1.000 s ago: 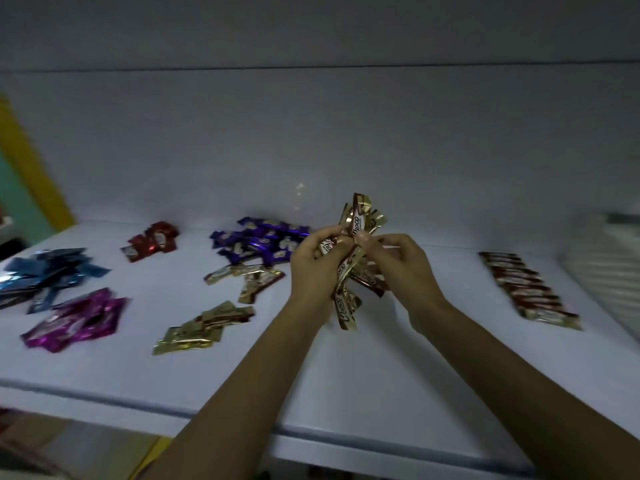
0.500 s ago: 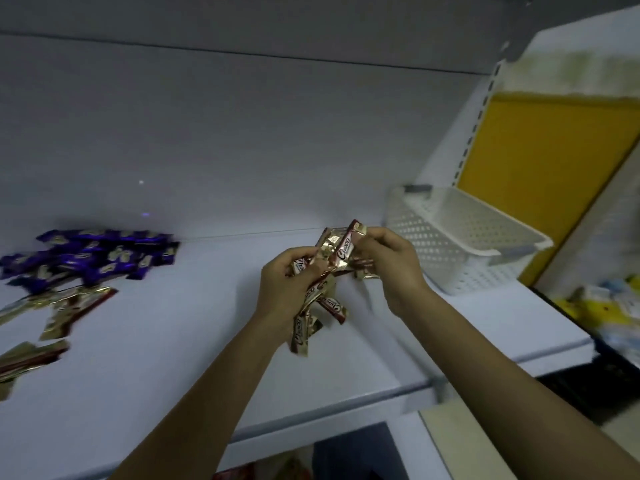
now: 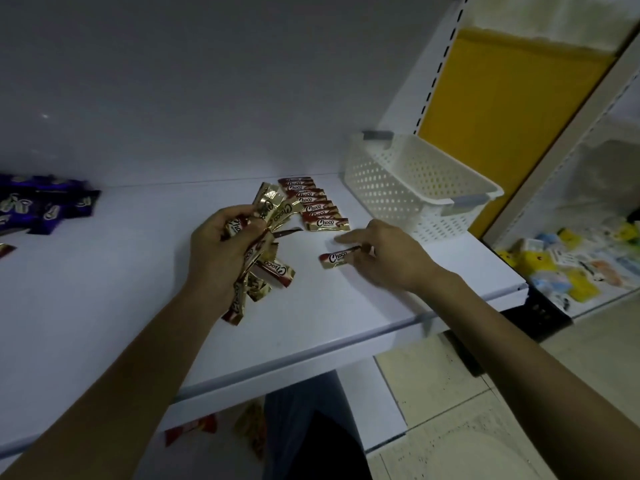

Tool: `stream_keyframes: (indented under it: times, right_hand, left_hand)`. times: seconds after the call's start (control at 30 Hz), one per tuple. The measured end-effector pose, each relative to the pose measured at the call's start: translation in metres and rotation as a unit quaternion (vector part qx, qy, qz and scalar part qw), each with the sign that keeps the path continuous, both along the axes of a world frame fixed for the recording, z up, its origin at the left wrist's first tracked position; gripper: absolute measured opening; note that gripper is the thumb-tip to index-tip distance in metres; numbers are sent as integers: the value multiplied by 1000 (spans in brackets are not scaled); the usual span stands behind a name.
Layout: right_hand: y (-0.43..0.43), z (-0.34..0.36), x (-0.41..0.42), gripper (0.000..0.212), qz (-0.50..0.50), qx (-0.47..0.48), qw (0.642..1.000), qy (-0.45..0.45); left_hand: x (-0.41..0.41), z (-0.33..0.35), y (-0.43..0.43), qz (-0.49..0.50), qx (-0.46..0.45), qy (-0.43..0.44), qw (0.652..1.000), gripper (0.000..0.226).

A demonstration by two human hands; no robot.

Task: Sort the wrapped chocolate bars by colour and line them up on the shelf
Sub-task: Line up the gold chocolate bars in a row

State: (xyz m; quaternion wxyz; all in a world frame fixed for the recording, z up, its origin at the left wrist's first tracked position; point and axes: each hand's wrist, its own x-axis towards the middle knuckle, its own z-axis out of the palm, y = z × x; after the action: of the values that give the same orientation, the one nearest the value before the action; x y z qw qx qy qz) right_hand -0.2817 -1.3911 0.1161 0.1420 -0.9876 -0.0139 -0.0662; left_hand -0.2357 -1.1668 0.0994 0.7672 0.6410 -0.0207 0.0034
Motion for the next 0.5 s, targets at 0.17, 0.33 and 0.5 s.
stream_keyframes:
  times: [0.17,0.33,0.5]
  right_hand:
    - [-5,-2,27,12,-11,26,999,-42]
    - [-1,-6,50,16,-37,33,996,-71]
    - [0,-9,58,17,-41,55,995,-79]
  left_hand:
    - [1,0,-1,17,-20,5,1000,21]
    - [3,-2,-1,26,-15,-3,1000,22]
    - [3,0,-2,25,-16,-5,1000,21]
